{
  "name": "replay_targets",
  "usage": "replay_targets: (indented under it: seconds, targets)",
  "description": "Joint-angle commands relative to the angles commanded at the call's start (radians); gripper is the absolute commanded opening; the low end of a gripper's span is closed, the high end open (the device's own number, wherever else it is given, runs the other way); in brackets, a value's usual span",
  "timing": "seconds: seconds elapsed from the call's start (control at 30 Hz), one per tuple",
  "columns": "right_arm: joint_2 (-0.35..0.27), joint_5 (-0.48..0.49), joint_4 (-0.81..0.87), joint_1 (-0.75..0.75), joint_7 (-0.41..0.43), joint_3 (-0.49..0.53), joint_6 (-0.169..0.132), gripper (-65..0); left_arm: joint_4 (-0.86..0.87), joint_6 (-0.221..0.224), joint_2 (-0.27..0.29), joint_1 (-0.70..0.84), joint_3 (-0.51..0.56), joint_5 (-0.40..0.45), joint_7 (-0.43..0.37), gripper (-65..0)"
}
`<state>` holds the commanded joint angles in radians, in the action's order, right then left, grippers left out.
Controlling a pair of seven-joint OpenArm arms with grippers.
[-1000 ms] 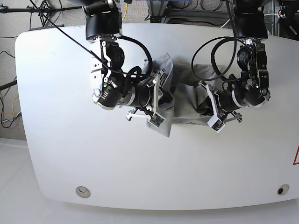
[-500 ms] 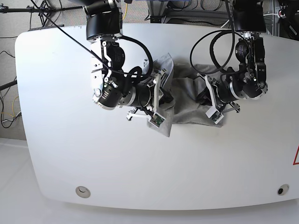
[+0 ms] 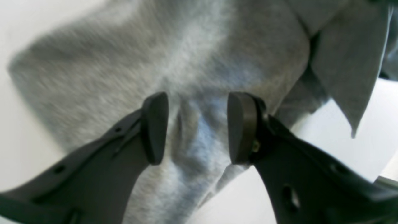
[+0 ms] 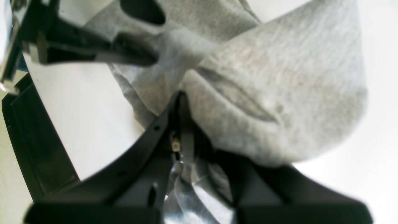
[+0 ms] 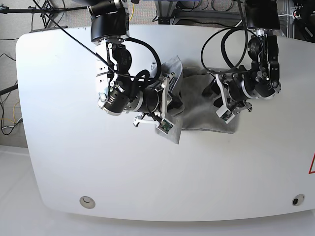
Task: Fold the T-shirt properly
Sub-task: 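Open the left gripper and move it off the folded bundle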
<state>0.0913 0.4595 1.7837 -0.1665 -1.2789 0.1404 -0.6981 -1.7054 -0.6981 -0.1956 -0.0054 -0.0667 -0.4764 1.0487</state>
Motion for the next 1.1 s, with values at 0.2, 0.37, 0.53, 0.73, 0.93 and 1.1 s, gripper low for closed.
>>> replay_targets:
  seconds: [0.2,0.37,0.53,0.73,0.93,1.1]
  targets:
    - [0.0,0.0,0.0,0.0,0.0,0.0,0.0,-65.0,-0.008,0.0,0.003,-0.012,-0.037,-0.002,0.071,-36.1]
    - [0.002,0.0,0.0,0.0,0.0,0.0,0.0,-65.0,-0.049,0.0,0.005,-0.044,-0.103,-0.002,0.109,-35.9]
    - [0.002,0.0,0.0,0.0,0.0,0.0,0.0,-65.0,-0.071,0.0,0.003,-0.095,-0.137,-0.002,0.147,-35.8]
    - [0.002,0.0,0.0,0.002,0.0,0.0,0.0,-65.0,-0.074,0.0,-0.003,-0.129,-0.204,-0.002,0.18,-35.8]
    - [0.008,0.002,0.0,-0.003,0.0,0.002,0.0,-65.0,-0.069,0.0,-0.049,-0.13,-0.259,0.0,0.173,-35.8]
    - [0.021,0.002,0.0,-0.005,0.0,0.005,0.0,-65.0,-0.069,0.0,-0.087,-0.124,-0.287,0.0,0.172,-35.8]
